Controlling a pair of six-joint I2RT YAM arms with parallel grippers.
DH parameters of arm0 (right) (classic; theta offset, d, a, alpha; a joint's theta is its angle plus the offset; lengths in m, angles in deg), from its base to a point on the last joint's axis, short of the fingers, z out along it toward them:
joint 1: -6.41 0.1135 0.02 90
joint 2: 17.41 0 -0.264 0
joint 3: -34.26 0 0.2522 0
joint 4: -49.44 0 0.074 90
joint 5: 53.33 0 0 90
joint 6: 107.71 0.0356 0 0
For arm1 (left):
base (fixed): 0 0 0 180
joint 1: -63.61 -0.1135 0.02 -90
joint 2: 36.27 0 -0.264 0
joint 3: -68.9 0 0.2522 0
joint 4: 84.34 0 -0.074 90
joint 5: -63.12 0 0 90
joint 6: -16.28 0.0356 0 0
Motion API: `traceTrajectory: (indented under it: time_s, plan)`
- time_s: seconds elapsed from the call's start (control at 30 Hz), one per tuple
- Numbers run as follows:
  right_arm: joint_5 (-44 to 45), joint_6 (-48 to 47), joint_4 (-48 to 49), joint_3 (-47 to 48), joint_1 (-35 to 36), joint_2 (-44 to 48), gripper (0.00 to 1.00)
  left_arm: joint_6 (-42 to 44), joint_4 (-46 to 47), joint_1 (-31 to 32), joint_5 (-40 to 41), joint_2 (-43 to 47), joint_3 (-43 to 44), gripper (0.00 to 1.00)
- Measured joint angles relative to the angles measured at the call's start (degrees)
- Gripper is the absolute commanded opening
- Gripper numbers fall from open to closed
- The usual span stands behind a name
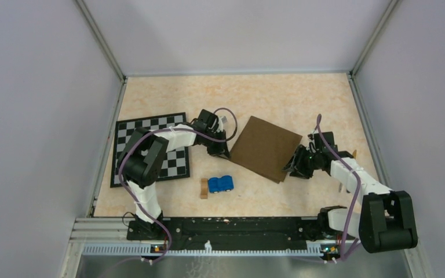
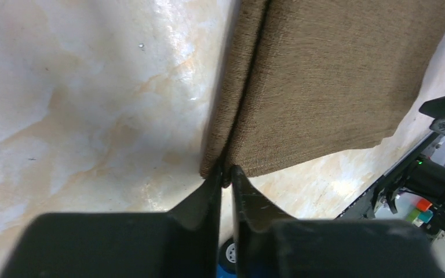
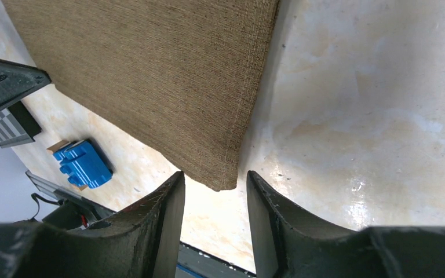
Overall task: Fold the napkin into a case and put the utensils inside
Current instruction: Smooth out the square-folded napkin at the center of the board.
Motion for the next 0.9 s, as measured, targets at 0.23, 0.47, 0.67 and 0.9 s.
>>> traceTrajectory:
  time_s: [0.23,0.47,0.67,0.9]
  plan:
    - [1.1,-1.6,-1.7,1.0,0.0,0.2,0.43,3.1,-2.7,0.0,1.7,3.1,0.4,0.51]
    - [1.1,-1.9,-1.8,1.5,0.0,-0.4,0.43,7.4,-4.0,-0.1,3.1,3.3,2.3,0.59]
    - [1.1,-2.0,-1.8,1.5,0.0,-0.4,0.42,9.8,-3.6,0.4,0.8,0.9,2.9,0.55]
    - [1.2,-2.6,-1.6,1.5,0.0,-0.5,0.4,12.3,-3.9,3.5,6.0,0.6,3.8,0.35]
